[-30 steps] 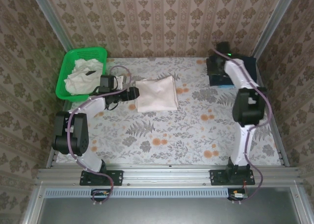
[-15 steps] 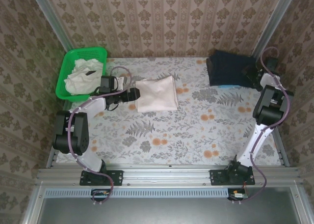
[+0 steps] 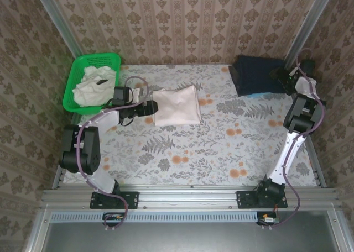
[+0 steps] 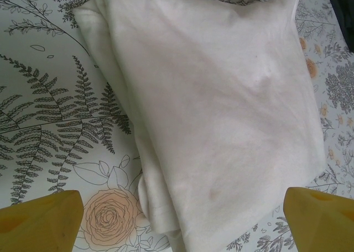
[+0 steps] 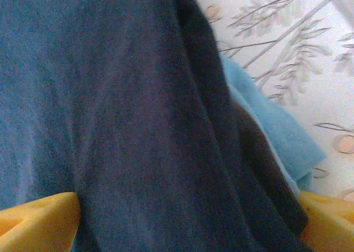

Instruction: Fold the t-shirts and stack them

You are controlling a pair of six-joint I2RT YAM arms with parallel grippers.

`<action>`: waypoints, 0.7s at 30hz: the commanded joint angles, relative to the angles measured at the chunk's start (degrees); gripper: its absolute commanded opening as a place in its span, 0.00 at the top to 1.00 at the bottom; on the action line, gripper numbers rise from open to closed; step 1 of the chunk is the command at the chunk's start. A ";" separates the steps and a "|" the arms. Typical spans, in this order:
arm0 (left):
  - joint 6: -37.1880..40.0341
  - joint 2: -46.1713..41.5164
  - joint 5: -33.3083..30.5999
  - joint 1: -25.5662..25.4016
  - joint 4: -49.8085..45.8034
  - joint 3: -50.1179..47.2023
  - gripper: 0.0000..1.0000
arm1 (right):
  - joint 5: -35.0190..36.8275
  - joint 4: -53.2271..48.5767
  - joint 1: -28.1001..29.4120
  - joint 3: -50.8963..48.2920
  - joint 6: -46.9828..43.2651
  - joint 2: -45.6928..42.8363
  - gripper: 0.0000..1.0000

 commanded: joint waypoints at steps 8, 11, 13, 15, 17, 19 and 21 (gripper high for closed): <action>1.02 0.39 1.84 0.86 1.59 -0.94 0.05 | 10.71 -26.32 15.09 13.10 -21.91 5.99 0.08; 0.99 0.66 2.35 1.08 1.92 -1.13 0.05 | 13.07 -28.34 17.28 12.75 -23.49 5.99 0.10; 0.87 0.85 2.60 1.24 2.27 -1.22 0.05 | 13.97 -29.08 18.79 11.77 -23.90 5.29 0.11; 0.68 1.00 2.77 1.25 2.63 -1.35 0.05 | 14.13 -29.22 20.60 10.32 -24.08 3.86 0.12; 0.29 1.07 2.74 1.27 2.96 -1.40 0.05 | 14.31 -27.51 22.30 6.52 -23.73 1.19 0.12; -0.01 1.17 2.73 1.30 3.09 -1.56 0.05 | 17.38 -25.44 23.35 1.87 -20.02 -1.81 0.10; -0.29 1.13 2.96 1.33 3.35 -2.00 0.05 | 17.43 -25.16 23.44 -2.13 -15.62 -4.86 0.09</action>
